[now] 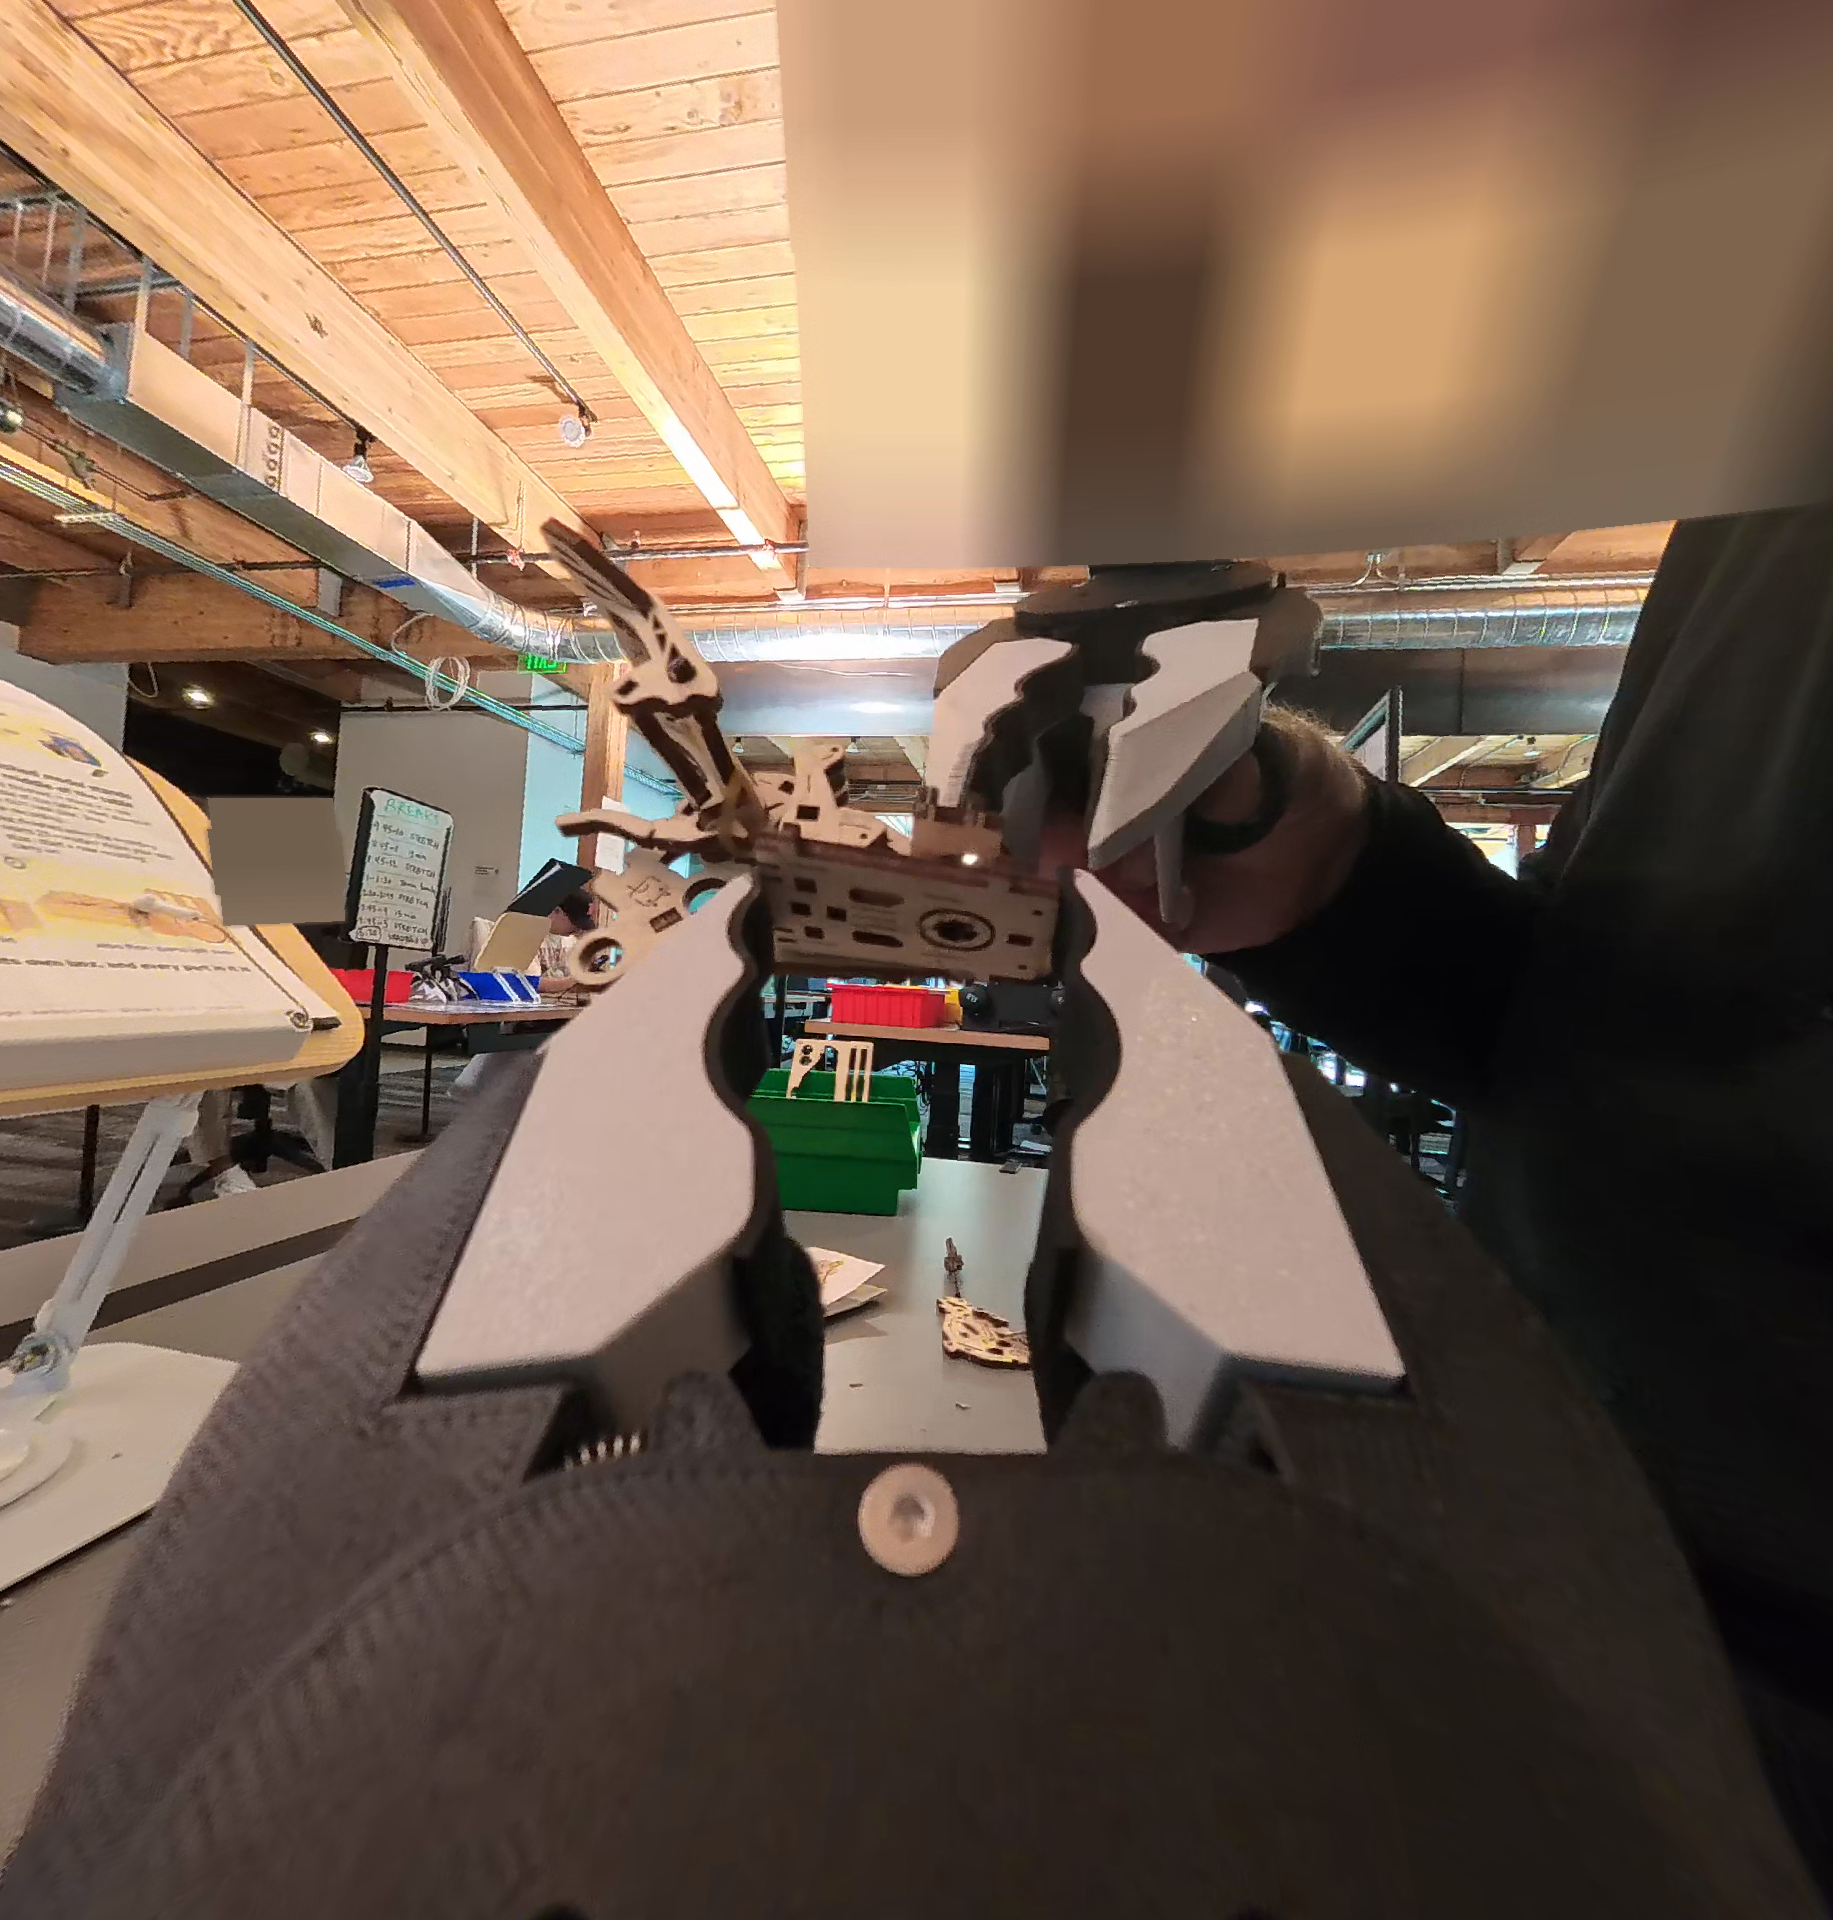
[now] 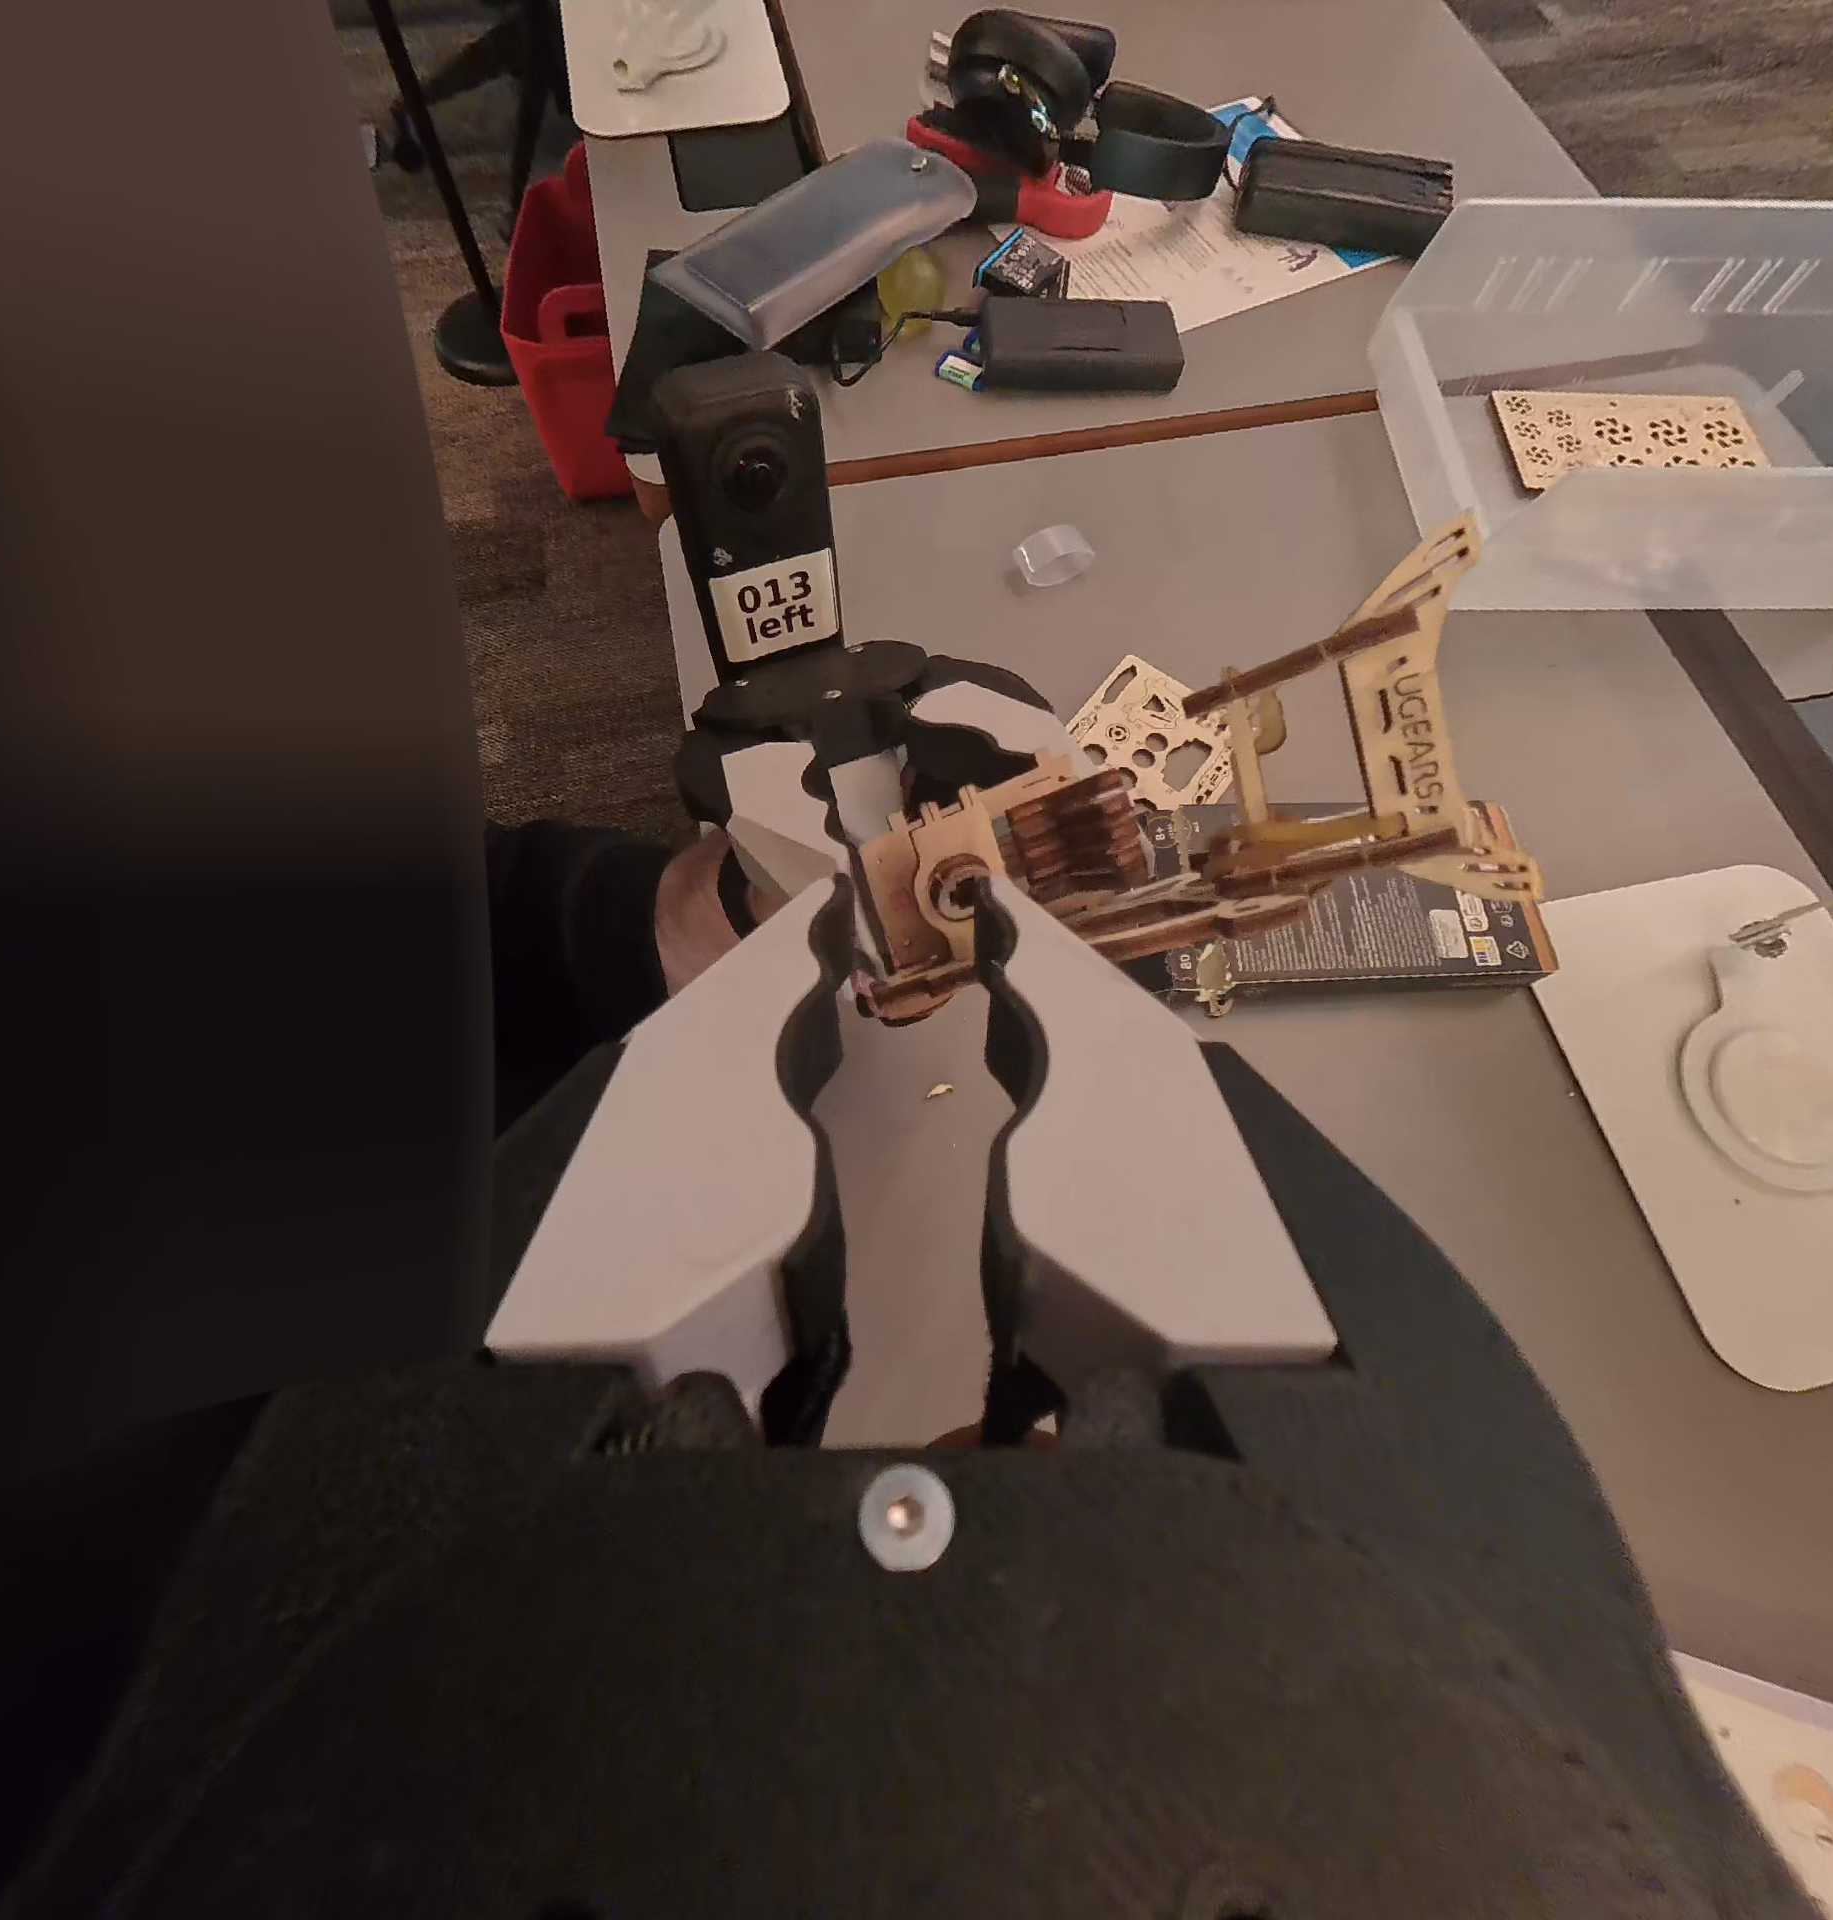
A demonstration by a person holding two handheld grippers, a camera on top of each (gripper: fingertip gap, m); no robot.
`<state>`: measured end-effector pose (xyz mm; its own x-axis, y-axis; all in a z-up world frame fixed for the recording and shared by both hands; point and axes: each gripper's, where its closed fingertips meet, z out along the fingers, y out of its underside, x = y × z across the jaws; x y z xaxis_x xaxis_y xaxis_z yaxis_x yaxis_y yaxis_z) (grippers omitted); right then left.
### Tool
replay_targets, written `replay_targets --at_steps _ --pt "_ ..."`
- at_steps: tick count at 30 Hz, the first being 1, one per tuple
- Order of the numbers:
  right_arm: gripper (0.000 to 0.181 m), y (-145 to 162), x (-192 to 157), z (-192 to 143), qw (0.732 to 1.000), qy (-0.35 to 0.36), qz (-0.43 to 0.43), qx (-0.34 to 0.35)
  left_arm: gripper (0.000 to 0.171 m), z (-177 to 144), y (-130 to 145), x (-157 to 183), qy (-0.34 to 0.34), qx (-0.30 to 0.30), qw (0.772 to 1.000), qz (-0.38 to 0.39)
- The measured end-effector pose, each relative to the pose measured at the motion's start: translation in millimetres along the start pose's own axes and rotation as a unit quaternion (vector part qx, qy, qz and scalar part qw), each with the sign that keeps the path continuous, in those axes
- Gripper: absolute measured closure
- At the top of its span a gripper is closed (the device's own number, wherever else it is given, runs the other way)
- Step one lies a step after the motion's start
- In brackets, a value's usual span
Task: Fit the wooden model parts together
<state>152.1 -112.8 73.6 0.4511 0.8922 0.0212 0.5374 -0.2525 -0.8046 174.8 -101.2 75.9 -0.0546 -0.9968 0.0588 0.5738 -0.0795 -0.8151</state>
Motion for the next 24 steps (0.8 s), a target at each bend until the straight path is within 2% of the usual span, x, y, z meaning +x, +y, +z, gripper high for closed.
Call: replay_targets --at_steps 8,12,17,24 --pt "0.160 -0.3 0.4 0.1 1.000 0.013 -0.016 -0.005 0.120 0.1 1.4 -1.8 -0.006 -0.004 1.000 0.000" --pt "0.159 4.8 5.4 -4.1 0.999 0.034 -0.023 -0.005 0.120 2.1 10.6 -9.9 -0.040 -0.045 0.998 0.021" --pt "0.154 8.6 17.0 -9.3 0.997 0.077 -0.011 0.009 0.120 8.3 22.2 -15.7 -0.093 -0.106 0.986 0.089" --pt "0.148 12.4 19.5 -16.7 0.993 0.113 -0.020 0.037 0.120 10.5 15.9 -17.2 -0.105 -0.090 0.988 0.076"
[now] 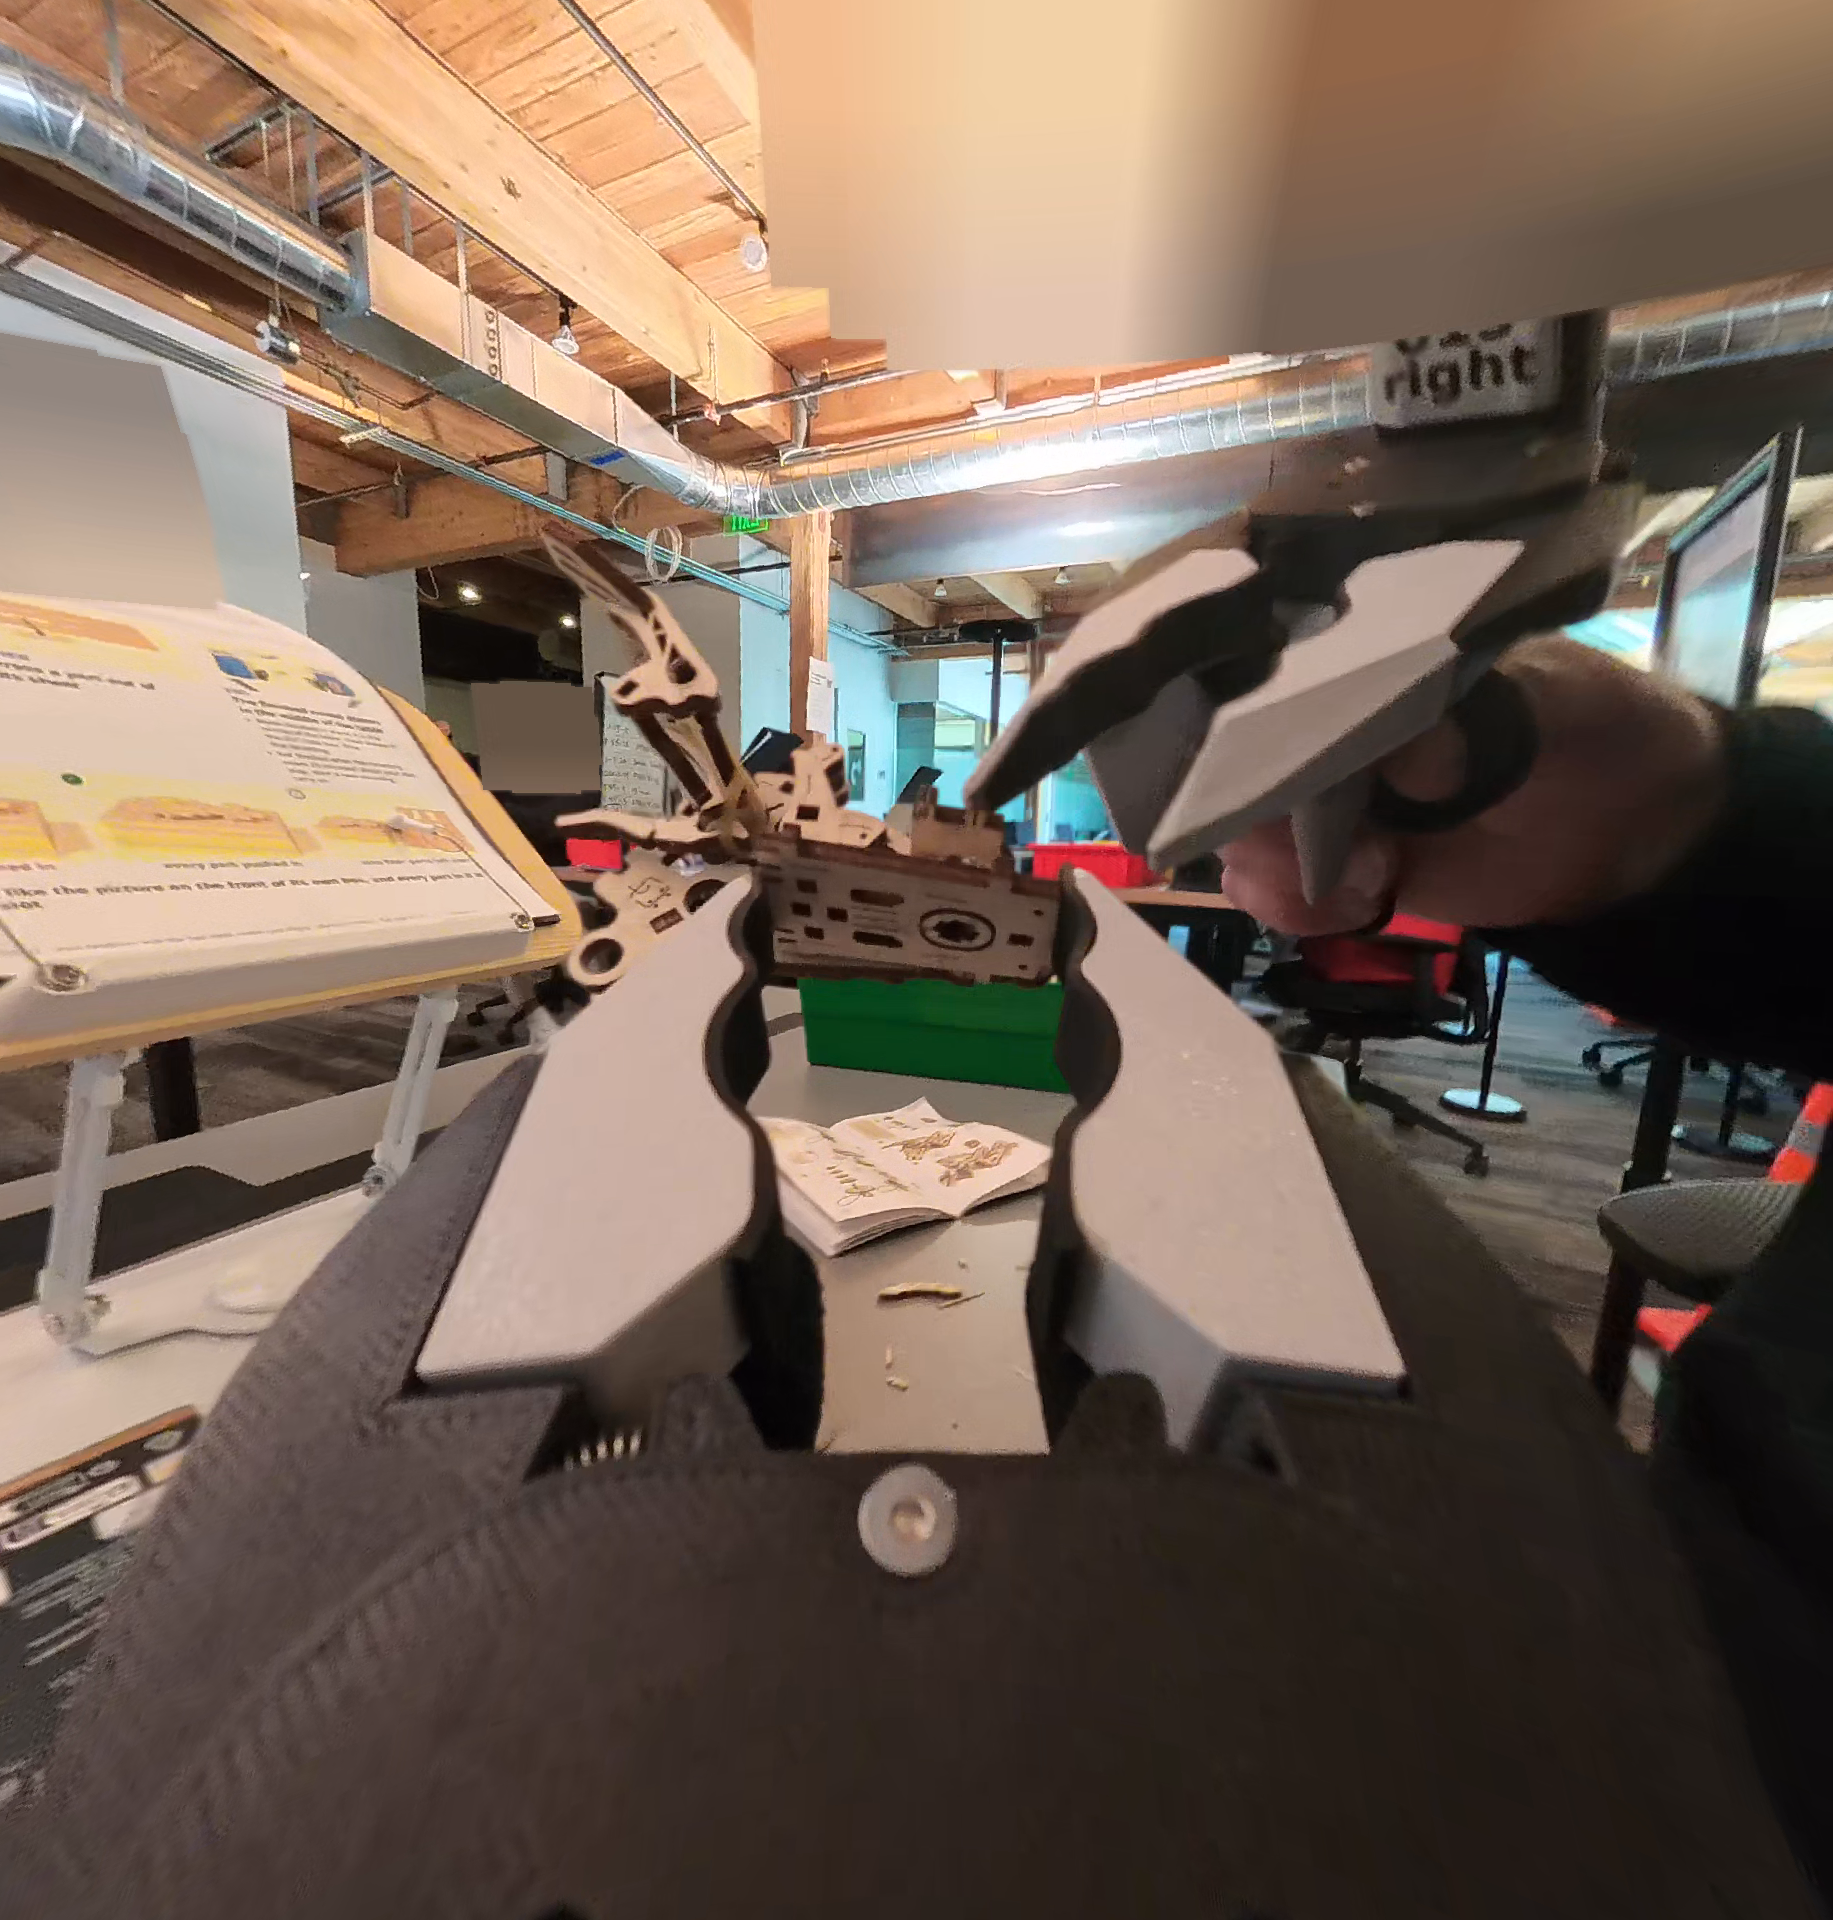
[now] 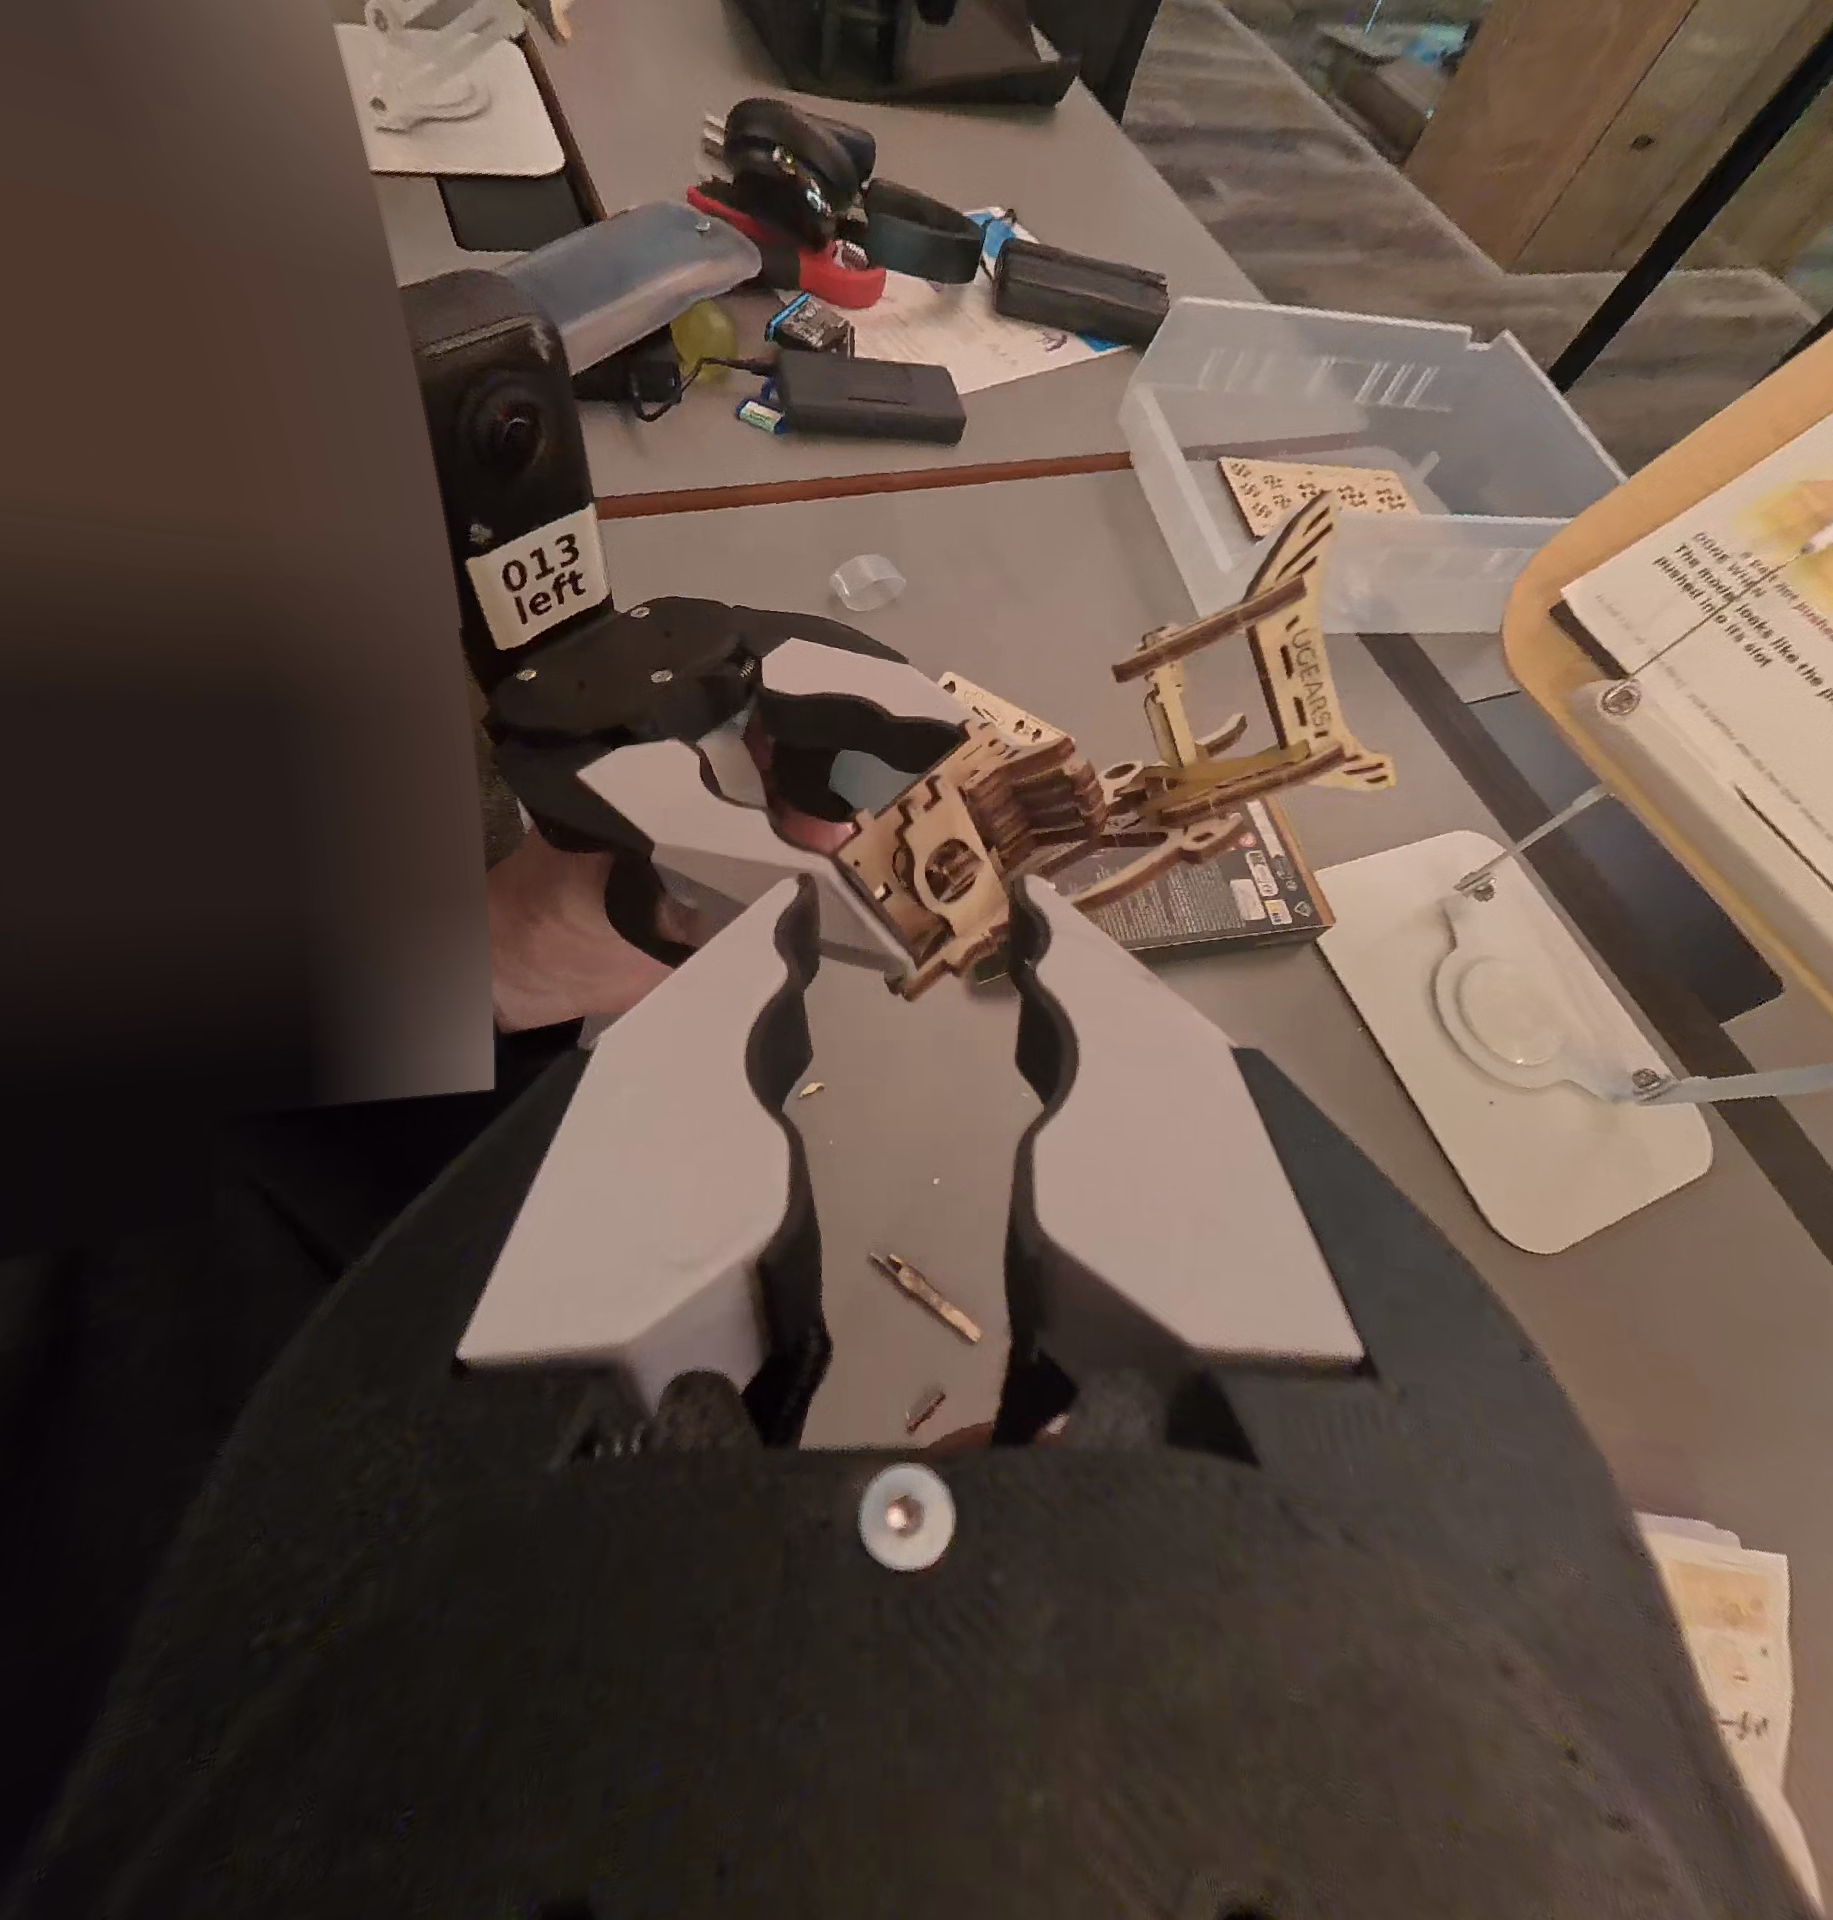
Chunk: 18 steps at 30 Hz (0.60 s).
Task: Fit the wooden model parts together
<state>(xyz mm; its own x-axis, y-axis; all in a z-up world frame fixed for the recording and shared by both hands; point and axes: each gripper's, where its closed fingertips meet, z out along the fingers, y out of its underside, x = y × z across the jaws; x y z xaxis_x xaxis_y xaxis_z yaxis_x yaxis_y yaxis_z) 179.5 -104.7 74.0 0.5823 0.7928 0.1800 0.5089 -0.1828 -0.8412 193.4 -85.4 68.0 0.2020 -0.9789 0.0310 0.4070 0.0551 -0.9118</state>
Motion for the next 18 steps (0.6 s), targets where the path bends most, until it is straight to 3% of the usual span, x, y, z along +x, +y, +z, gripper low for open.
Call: replay_targets --at_steps 7,12,14,18 --pt "0.130 12.8 1.9 -0.9 0.985 0.074 -0.155 0.005 0.120 7.8 -7.1 -6.1 -0.004 0.027 0.996 -0.088" --pt "0.132 -0.4 13.3 -6.9 0.917 0.210 -0.339 -0.008 0.120 21.5 -10.9 1.1 -0.002 0.028 0.993 -0.118" --pt "0.130 -0.5 17.6 -5.4 0.902 0.232 -0.362 -0.019 0.120 27.3 -12.1 5.2 -0.002 0.027 0.992 -0.124" --pt "0.140 -2.0 22.3 -8.0 0.900 0.251 -0.356 -0.013 0.120 37.4 -14.5 13.2 -0.001 0.026 0.991 -0.129"
